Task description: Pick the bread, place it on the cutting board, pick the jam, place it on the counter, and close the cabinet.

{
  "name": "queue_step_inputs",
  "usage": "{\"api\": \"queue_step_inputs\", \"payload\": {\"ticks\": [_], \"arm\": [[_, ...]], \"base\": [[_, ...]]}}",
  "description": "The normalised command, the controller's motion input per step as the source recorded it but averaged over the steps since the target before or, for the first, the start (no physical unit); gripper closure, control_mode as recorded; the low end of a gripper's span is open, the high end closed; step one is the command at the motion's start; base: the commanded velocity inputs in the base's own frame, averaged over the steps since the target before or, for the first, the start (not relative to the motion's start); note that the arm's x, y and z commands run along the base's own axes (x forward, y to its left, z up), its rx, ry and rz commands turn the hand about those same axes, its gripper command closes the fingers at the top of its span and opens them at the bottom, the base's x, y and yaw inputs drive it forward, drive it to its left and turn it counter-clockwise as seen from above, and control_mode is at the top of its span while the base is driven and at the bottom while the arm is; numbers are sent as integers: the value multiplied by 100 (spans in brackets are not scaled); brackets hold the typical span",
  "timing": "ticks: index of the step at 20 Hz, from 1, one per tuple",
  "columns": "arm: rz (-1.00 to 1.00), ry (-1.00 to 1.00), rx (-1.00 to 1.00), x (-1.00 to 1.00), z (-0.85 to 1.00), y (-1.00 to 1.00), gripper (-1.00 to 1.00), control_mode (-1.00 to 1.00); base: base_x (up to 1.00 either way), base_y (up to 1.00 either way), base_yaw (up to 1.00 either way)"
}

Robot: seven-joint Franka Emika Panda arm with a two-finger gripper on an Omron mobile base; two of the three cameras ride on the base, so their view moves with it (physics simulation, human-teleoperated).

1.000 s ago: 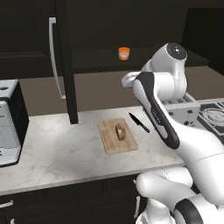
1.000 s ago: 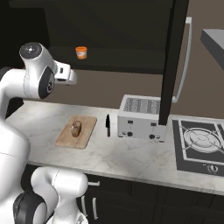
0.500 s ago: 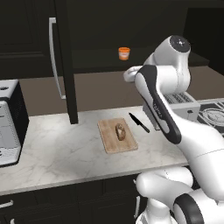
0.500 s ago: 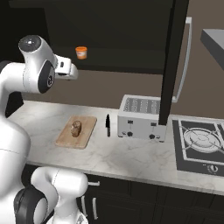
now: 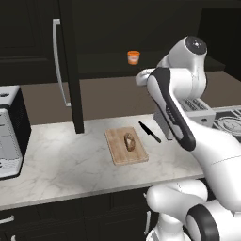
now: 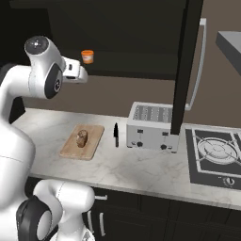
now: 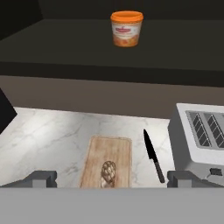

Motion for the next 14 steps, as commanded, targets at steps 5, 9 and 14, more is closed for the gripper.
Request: {"api": "queue_step_inputs", "payload": {"ticks": [5,9,14], "arm": [[0,0,0,23,15,-4,-100,-100],[0,0,0,29,24,0,-100,-100],[0,0,0,30,21,0,-100,-100]], "base": [[0,0,0],[0,0,0],[0,0,0]]}}
